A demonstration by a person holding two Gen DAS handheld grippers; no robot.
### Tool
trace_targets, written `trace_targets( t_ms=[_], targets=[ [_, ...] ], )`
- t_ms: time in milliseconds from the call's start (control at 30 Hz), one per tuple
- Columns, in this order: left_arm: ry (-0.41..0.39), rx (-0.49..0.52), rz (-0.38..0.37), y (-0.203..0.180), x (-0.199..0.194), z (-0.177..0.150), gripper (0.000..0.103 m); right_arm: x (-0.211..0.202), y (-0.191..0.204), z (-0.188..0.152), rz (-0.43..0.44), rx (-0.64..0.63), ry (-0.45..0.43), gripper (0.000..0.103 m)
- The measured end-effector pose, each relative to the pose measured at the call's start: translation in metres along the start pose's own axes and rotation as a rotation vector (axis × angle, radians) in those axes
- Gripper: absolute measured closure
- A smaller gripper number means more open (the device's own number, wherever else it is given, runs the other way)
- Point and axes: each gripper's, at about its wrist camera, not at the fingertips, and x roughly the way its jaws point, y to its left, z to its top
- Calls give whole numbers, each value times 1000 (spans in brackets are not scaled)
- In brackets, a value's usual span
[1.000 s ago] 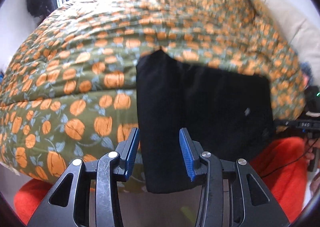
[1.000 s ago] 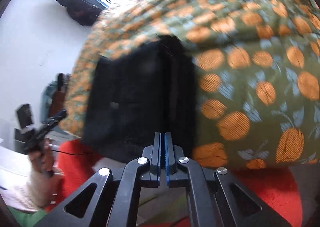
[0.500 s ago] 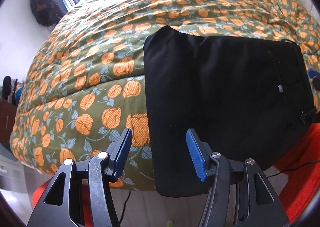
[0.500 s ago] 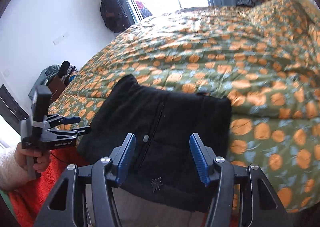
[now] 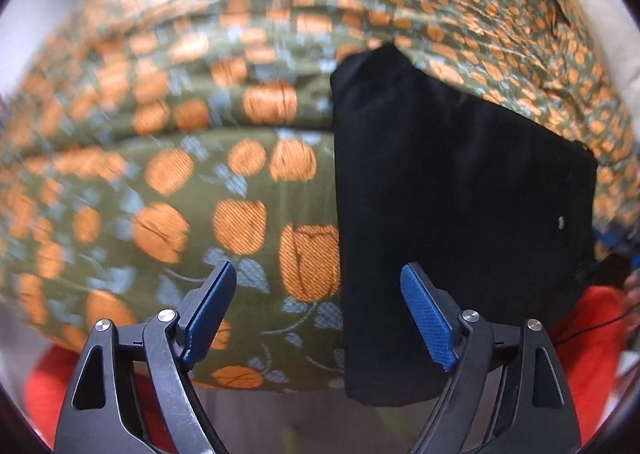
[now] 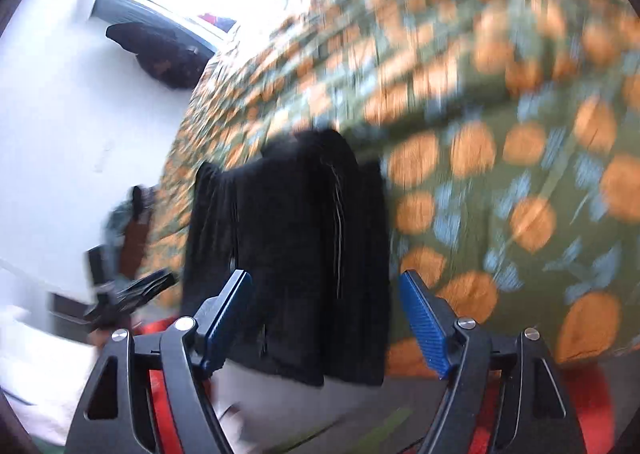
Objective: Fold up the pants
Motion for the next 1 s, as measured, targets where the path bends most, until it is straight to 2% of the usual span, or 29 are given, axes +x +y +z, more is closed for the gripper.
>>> trace_targets(
  t_ms=[100, 167, 233, 267, 300, 333, 400, 433, 500, 567, 667, 800, 867, 933, 967, 1000],
  targets=[
    [54, 6, -90, -3, 17, 4, 17, 27, -6, -3, 0, -6, 107, 27],
    [59, 19, -109, -11, 24, 5, 17, 41, -5, -4, -23, -6, 123, 27],
    [61, 17, -131, -17, 29, 7, 17, 50, -2, -5, 27, 12, 140, 26],
    [69, 13, -148, -21, 31, 7, 21, 55, 2, -6, 36, 8, 150, 29],
    [70, 10, -164, -24, 30, 7, 47, 58, 7, -5, 17, -12, 157, 44],
    [58, 11, -178, -29, 26, 7, 55, 60, 13, -4, -19, -45, 160, 50],
    [-14, 71, -122, -45, 5, 4, 84, 53, 39, -6, -100, -151, 144, 65],
    [-38, 104, -119, -54, -6, 3, 87, 46, 59, -9, -133, -220, 133, 67],
    [-73, 114, -140, -61, -25, 5, 89, 34, 86, -10, -138, -282, 111, 71],
    [-113, 98, -182, -63, -45, 16, 89, 22, 110, -7, -80, -304, 79, 73],
    [-200, 81, -192, -56, -72, 46, 89, 16, 152, 8, -42, -383, 45, 74],
    [-343, 77, -102, -39, -103, 99, 89, 27, 201, 53, -20, -463, -12, 74],
    [-412, 72, -41, -27, -115, 122, 85, 32, 212, 83, -7, -444, -65, 73],
    [-472, 69, 60, -18, -117, 139, 67, 35, 209, 115, -20, -414, -127, 67],
    [-521, 67, 148, -14, -118, 143, 55, 38, 205, 129, -51, -403, -141, 55],
    [-556, 67, 222, -11, -120, 144, 27, 42, 197, 142, -128, -379, -156, 31]
  ],
)
